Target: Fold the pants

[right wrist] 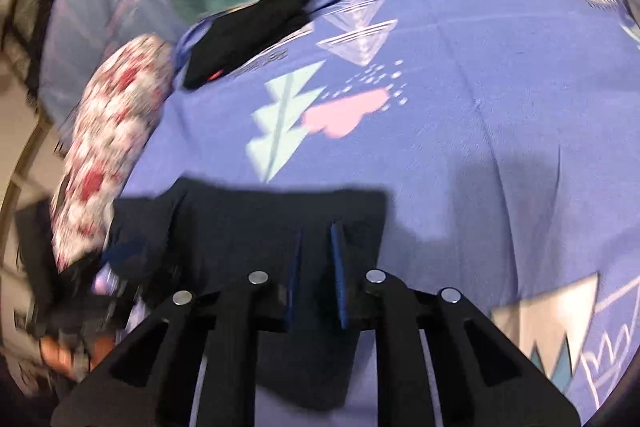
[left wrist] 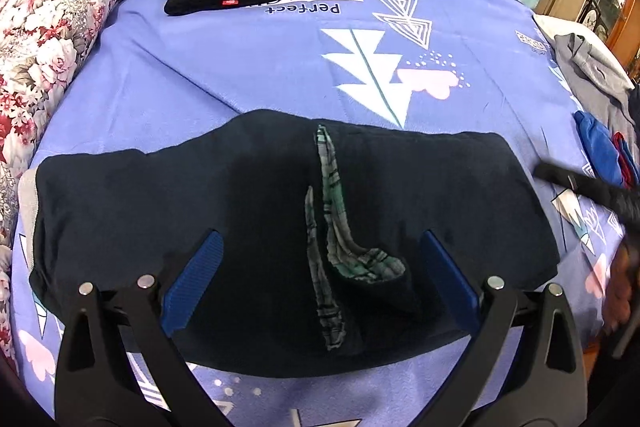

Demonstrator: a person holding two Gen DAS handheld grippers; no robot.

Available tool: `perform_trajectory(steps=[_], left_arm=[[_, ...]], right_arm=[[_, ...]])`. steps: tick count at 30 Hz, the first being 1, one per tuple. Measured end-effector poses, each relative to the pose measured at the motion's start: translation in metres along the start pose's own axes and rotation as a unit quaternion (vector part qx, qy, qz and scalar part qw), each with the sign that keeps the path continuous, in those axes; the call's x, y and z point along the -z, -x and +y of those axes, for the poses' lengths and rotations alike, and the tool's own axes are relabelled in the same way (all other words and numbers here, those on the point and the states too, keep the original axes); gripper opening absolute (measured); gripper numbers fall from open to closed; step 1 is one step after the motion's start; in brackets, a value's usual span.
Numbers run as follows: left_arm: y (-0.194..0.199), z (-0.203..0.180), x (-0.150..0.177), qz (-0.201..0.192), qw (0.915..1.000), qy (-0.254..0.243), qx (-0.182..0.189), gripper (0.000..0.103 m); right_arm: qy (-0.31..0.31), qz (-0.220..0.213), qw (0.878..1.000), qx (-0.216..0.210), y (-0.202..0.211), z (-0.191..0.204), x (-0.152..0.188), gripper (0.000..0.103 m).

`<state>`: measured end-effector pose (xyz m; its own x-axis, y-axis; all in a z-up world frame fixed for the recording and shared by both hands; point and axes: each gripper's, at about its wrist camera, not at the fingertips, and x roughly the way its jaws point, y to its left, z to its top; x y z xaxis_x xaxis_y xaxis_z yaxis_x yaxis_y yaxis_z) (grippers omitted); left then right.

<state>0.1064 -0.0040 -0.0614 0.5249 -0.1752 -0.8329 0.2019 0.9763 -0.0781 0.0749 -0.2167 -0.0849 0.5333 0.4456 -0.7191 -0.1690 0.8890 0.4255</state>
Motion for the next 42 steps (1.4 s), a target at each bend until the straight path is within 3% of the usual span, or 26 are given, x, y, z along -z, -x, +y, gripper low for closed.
perform_trajectory(steps=[3, 7, 12, 18, 25, 27, 29, 32, 35, 38, 42], left_arm=[[-0.003, 0.004, 0.002, 0.006, 1.0, 0.003, 0.001, 0.1], [-0.005, 0.008, 0.009, 0.015, 0.9998, 0.002, -0.009, 0.1], [0.0, 0.027, 0.025, 0.023, 0.9994, 0.017, -0.022, 0.1], [0.005, 0.04, 0.03, 0.029, 0.9987, 0.041, -0.01, 0.101], [0.016, 0.033, 0.022, 0.008, 0.9993, 0.035, -0.003, 0.101], [0.011, 0.032, 0.021, 0.012, 0.9993, 0.034, -0.009, 0.101], [0.004, 0.034, 0.022, 0.024, 0.9987, 0.044, -0.011, 0.101], [-0.004, 0.041, 0.025, 0.034, 0.9976, 0.061, -0.004, 0.101], [-0.01, 0.046, 0.027, 0.042, 0.9964, 0.073, 0.008, 0.101], [-0.009, 0.045, 0.026, 0.042, 0.9967, 0.069, 0.006, 0.101], [-0.005, 0.047, 0.025, 0.036, 0.9967, 0.072, 0.009, 0.101]], right_arm=[[0.039, 0.051, 0.998, 0.024, -0.012, 0.007, 0.03, 0.017], [0.037, 0.038, 0.998, 0.017, -0.001, 0.005, 0.035, 0.019], [0.049, 0.036, 0.998, 0.011, 0.001, 0.008, 0.037, 0.029], [0.051, 0.031, 0.998, 0.0, 0.001, 0.011, 0.039, 0.04], [0.042, -0.018, 0.999, 0.011, 0.011, 0.004, 0.018, 0.039], [0.025, -0.026, 0.999, 0.009, 0.005, -0.005, 0.004, 0.026], [0.009, -0.026, 1.0, 0.011, -0.005, -0.013, -0.008, 0.021], [-0.001, -0.015, 1.0, 0.011, -0.022, -0.017, -0.017, 0.021], [-0.003, 0.002, 1.0, 0.025, -0.038, -0.021, -0.016, 0.018], [-0.003, -0.005, 1.0, 0.028, -0.025, -0.016, -0.011, 0.019], [0.032, -0.017, 0.999, -0.004, 0.006, 0.002, 0.014, 0.02]])
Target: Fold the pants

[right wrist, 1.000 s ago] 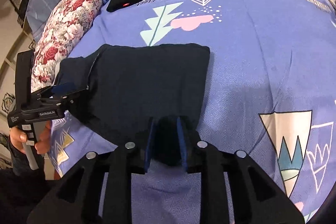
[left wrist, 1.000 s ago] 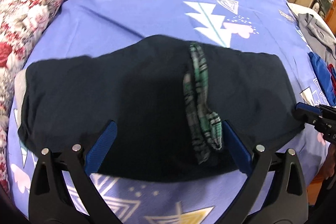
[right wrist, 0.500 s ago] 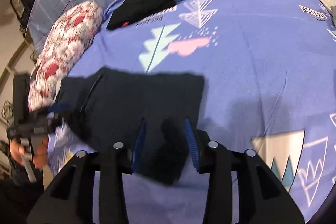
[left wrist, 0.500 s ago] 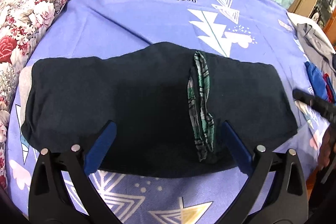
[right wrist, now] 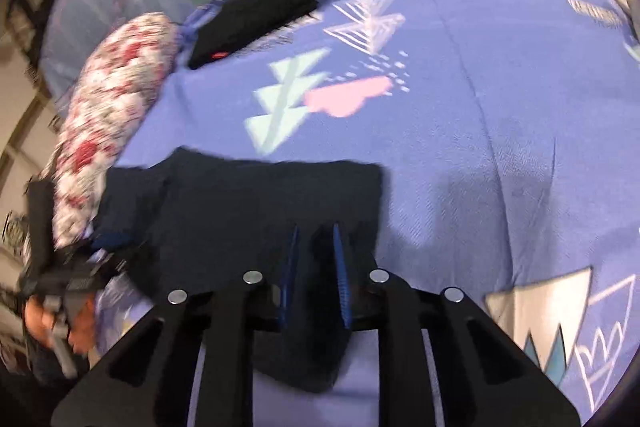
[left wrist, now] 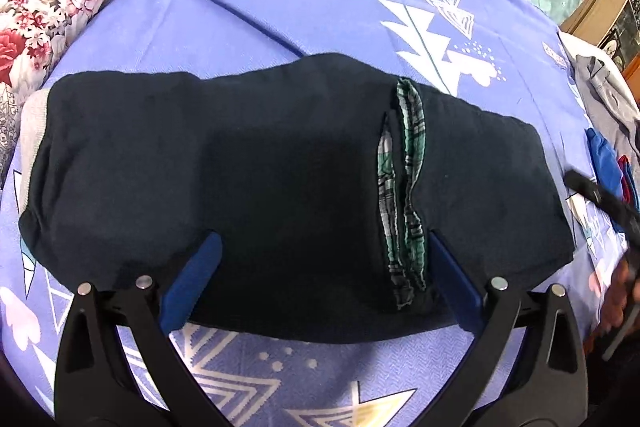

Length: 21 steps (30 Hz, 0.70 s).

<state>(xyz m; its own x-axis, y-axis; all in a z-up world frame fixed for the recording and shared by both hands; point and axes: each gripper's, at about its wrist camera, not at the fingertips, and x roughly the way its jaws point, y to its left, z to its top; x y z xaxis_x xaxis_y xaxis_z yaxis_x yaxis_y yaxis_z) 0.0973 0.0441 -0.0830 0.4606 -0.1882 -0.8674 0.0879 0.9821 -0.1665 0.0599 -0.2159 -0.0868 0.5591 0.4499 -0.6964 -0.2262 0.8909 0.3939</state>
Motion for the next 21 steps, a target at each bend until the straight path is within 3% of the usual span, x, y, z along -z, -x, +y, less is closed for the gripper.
perform_trajectory(steps=[4, 8, 10, 12, 15, 21], left_arm=[[-0.008, 0.005, 0.001, -0.001, 0.9999, 0.002, 0.01, 0.101], [0.002, 0.005, -0.001, 0.001, 0.9999, 0.008, 0.012, 0.101], [0.017, 0.011, 0.0, -0.014, 0.9994, 0.017, 0.026, 0.101], [0.033, 0.024, 0.002, -0.035, 0.9981, 0.03, 0.042, 0.101], [0.05, 0.052, 0.006, -0.048, 0.9944, 0.063, 0.07, 0.101], [0.076, 0.127, 0.017, -0.077, 0.9821, 0.158, 0.068, 0.101]], right_arm=[[0.015, 0.044, 0.999, 0.016, -0.014, 0.004, 0.024, 0.02], [-0.013, 0.026, 1.0, -0.002, -0.008, 0.002, 0.021, 0.024], [-0.017, 0.009, 1.0, -0.004, -0.003, 0.006, 0.015, 0.035], [-0.012, -0.014, 1.0, 0.004, 0.004, 0.012, 0.012, 0.063], [-0.021, -0.032, 0.999, -0.002, 0.011, 0.015, 0.01, 0.07], [-0.046, -0.027, 0.999, 0.005, 0.002, 0.014, 0.008, 0.076]])
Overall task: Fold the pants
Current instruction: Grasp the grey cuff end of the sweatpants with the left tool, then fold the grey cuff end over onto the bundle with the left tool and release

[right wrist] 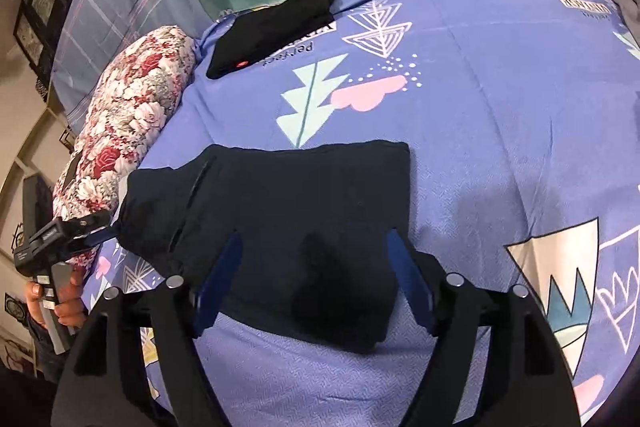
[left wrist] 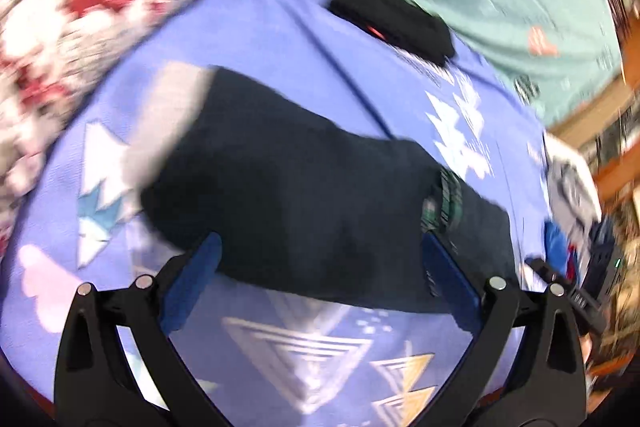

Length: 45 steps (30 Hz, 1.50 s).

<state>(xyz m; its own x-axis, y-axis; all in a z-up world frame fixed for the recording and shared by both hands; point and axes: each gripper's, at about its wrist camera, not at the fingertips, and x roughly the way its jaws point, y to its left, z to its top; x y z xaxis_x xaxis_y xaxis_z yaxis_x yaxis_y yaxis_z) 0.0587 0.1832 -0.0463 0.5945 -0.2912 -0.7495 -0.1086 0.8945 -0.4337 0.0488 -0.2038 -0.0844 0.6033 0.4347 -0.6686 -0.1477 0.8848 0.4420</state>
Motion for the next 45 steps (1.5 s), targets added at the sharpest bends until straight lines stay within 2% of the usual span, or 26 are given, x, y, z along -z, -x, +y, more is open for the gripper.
perform_trajectory(steps=[3, 6, 12, 14, 16, 19, 23, 26, 28, 29, 30, 37, 42, 45], left_arm=[[0.002, 0.036, -0.005, -0.001, 0.9982, 0.06, -0.002, 0.101], [0.0, 0.057, -0.005, -0.001, 0.9953, 0.096, -0.011, 0.101], [-0.014, 0.073, -0.008, 0.006, 0.9934, 0.109, -0.036, 0.101], [-0.019, 0.077, -0.008, 0.011, 0.9924, 0.118, -0.033, 0.101], [-0.021, 0.077, -0.01, 0.005, 0.993, 0.112, -0.035, 0.1], [-0.027, 0.078, -0.015, 0.0, 0.9938, 0.11, -0.017, 0.1], [-0.039, 0.075, -0.026, -0.005, 0.9945, 0.097, -0.039, 0.098], [-0.045, 0.069, -0.033, -0.011, 0.9926, 0.09, -0.081, 0.069], [-0.044, 0.069, -0.033, -0.011, 0.9918, 0.098, -0.082, 0.047], [-0.039, 0.066, -0.033, -0.022, 0.9917, 0.092, -0.087, 0.04], [-0.034, 0.062, -0.033, -0.031, 0.9916, 0.082, -0.096, 0.028], [0.003, 0.03, -0.033, -0.072, 0.9937, 0.04, -0.076, 0.021], [0.03, -0.027, -0.036, -0.101, 0.9935, -0.03, -0.042, 0.021], [0.041, -0.071, -0.032, -0.113, 0.9905, -0.077, -0.015, 0.021]], right_arm=[[-0.006, 0.003, 1.0, 0.002, -0.004, 0.0, -0.002, 0.076], [-0.004, 0.001, 1.0, 0.007, -0.006, 0.001, -0.003, 0.076], [-0.014, 0.01, 1.0, -0.007, -0.013, 0.002, -0.006, 0.076], [-0.014, 0.007, 1.0, -0.003, -0.013, 0.002, -0.007, 0.076], [-0.013, 0.006, 1.0, -0.003, -0.013, 0.002, -0.008, 0.076], [-0.014, 0.006, 1.0, -0.002, -0.014, 0.002, -0.009, 0.076], [-0.014, 0.004, 1.0, -0.002, -0.016, 0.001, -0.009, 0.076], [-0.02, 0.004, 1.0, -0.004, -0.016, -0.002, -0.009, 0.076], [-0.026, 0.003, 1.0, -0.004, -0.015, -0.006, -0.008, 0.076], [-0.027, 0.001, 1.0, -0.002, -0.014, -0.008, -0.008, 0.076], [-0.029, 0.001, 1.0, 0.001, -0.014, -0.01, -0.008, 0.076], [-0.033, -0.015, 0.999, -0.001, -0.004, -0.016, -0.008, 0.076], [-0.042, -0.023, 0.999, -0.011, 0.003, -0.025, -0.004, 0.076], [-0.049, -0.028, 0.998, -0.018, 0.007, -0.031, -0.002, 0.076]])
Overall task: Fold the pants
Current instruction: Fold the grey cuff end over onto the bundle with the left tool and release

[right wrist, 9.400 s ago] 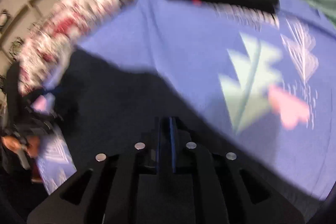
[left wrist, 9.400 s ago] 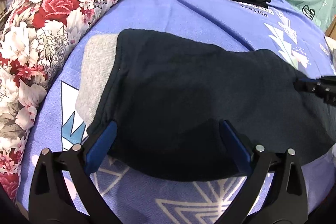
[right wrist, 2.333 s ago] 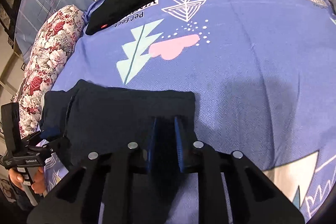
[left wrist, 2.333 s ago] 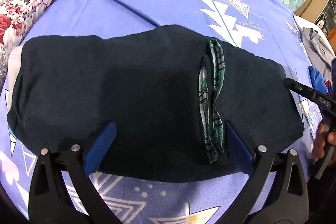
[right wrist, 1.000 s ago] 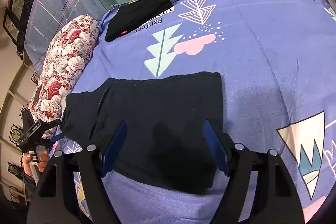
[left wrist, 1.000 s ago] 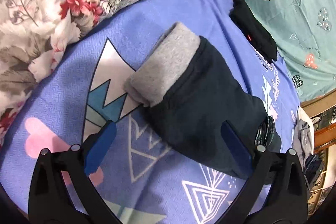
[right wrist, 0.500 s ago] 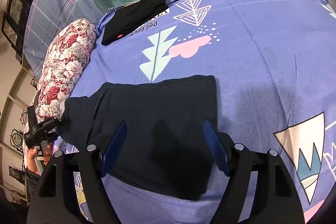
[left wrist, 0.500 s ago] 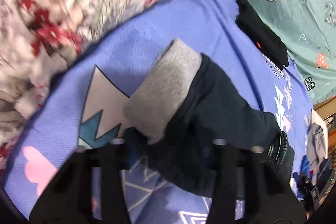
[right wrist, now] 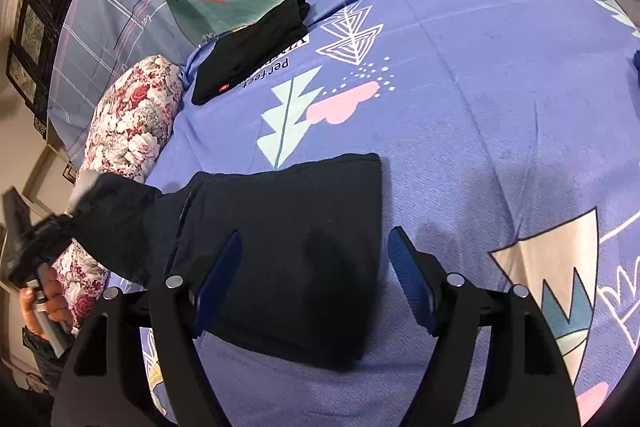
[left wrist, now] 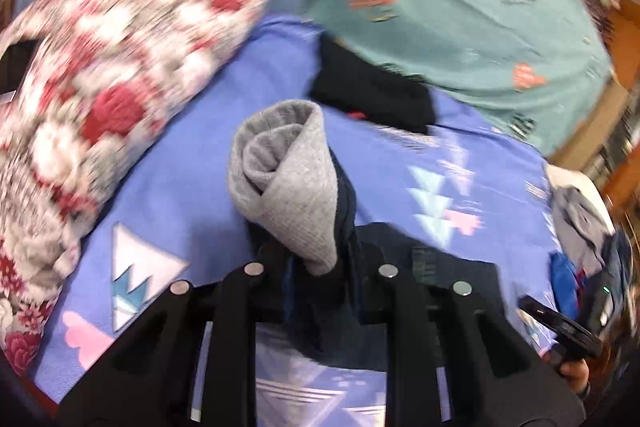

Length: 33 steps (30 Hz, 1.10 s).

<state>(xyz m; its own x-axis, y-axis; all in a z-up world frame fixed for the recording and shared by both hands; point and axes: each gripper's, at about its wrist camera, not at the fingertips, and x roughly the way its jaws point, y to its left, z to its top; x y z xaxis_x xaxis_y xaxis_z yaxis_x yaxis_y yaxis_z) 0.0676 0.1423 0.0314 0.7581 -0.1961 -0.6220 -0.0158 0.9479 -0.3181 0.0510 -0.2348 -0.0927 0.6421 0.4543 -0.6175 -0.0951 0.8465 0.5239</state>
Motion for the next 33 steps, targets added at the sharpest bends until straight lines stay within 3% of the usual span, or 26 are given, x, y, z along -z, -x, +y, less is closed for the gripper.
perform_trajectory(steps=[4, 9, 14, 17, 19, 20, 21, 22, 23, 26, 28, 29, 31, 33], left_arm=[[0.0, -0.06, 0.003, -0.002, 0.9982, -0.054, 0.027, 0.021], [-0.027, -0.132, 0.022, 0.043, 0.9889, -0.122, 0.073, 0.02], [-0.075, -0.176, 0.057, 0.12, 0.9752, -0.15, 0.109, 0.023], [-0.113, -0.18, 0.079, 0.198, 0.9632, -0.124, 0.132, 0.03], [-0.124, -0.18, 0.09, 0.228, 0.9577, -0.12, 0.128, 0.032], [-0.121, -0.183, 0.092, 0.223, 0.9581, -0.129, 0.126, 0.035], [-0.113, -0.186, 0.09, 0.215, 0.9572, -0.139, 0.134, 0.052], [-0.109, -0.186, 0.088, 0.214, 0.9554, -0.143, 0.145, 0.085], [-0.099, -0.186, 0.084, 0.208, 0.9556, -0.144, 0.15, 0.095], [-0.066, -0.178, 0.068, 0.161, 0.9593, -0.148, 0.178, 0.097], [-0.048, -0.171, 0.06, 0.134, 0.9609, -0.166, 0.177, 0.099], [-0.043, -0.168, 0.056, 0.116, 0.9648, -0.173, 0.16, 0.099], [-0.04, -0.152, 0.048, 0.066, 0.9782, -0.183, 0.072, 0.1], [-0.05, -0.131, 0.043, 0.06, 0.9849, -0.162, 0.016, 0.1]], right_arm=[[-0.009, 0.001, 1.0, -0.013, 0.003, -0.007, 0.002, 0.076], [-0.023, -0.007, 0.999, -0.03, 0.012, -0.017, 0.004, 0.076], [-0.041, 0.001, 0.998, -0.047, 0.016, -0.03, 0.006, 0.076], [-0.046, 0.0, 0.998, -0.041, 0.019, -0.035, 0.006, 0.076], [-0.047, 0.001, 0.998, -0.039, 0.02, -0.037, 0.005, 0.076], [-0.045, 0.0, 0.998, -0.037, 0.021, -0.037, 0.005, 0.076], [-0.044, 0.0, 0.998, -0.037, 0.021, -0.038, 0.005, 0.076], [-0.044, 0.001, 0.998, -0.038, 0.021, -0.037, 0.005, 0.076], [-0.044, 0.002, 0.998, -0.04, 0.02, -0.038, 0.005, 0.076], [-0.039, 0.005, 0.998, -0.045, 0.016, -0.031, 0.002, 0.086], [-0.037, 0.009, 0.998, -0.053, 0.013, -0.024, -0.001, 0.087], [-0.035, 0.011, 0.998, -0.057, 0.012, -0.021, -0.002, 0.087], [-0.026, 0.018, 0.997, -0.064, 0.007, -0.011, -0.004, 0.087], [-0.013, 0.019, 0.998, -0.066, 0.005, 0.0, -0.007, 0.087]])
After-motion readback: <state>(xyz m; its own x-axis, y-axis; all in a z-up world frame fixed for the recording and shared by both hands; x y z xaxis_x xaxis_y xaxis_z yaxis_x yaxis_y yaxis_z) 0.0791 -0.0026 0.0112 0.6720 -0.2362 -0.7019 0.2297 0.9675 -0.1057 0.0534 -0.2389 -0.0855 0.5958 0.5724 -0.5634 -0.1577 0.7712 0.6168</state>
